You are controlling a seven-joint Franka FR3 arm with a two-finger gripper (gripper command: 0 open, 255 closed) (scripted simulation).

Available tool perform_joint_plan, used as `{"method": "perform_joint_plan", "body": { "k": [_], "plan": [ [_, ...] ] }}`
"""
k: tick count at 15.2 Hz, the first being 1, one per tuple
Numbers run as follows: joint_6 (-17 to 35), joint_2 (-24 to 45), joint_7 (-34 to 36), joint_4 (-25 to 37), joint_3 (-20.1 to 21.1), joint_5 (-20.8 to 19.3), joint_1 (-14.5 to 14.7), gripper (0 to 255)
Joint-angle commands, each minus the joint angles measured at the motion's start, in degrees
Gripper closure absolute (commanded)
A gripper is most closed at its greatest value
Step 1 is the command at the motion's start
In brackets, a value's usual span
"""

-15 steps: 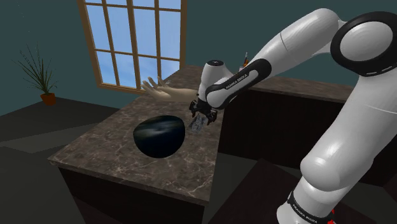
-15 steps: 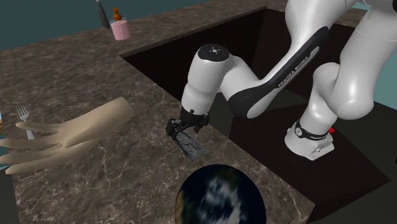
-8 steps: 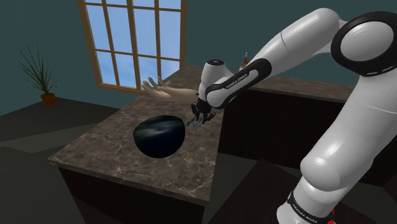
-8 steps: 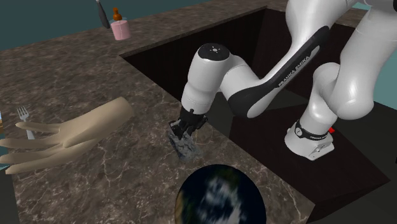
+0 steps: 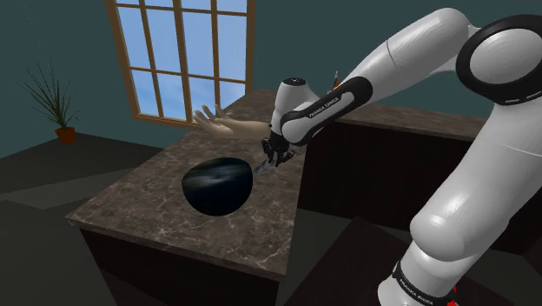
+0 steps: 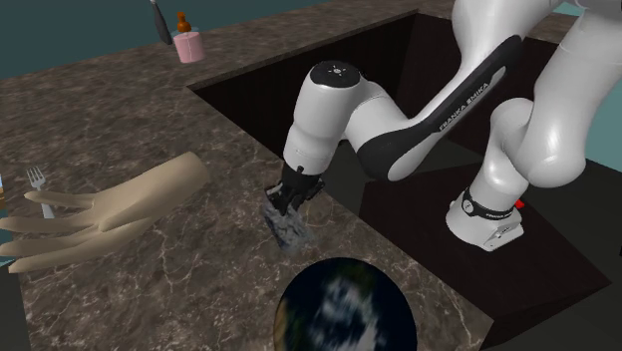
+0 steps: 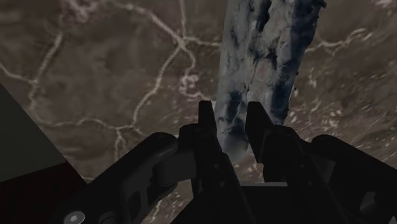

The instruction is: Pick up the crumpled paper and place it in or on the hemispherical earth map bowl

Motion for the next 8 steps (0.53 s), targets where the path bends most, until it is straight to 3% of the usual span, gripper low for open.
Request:
{"method": "perform_joint_plan", "body": {
  "k": [1, 8],
  "plan": [
    [-1.43, -0.87, -0.86, 0.44, 0.02, 0.95, 0.10, 255],
    [-6.71, -4.07, -3.19, 2.84, -0.20, 3.58, 0.42, 255]
  ]
}}
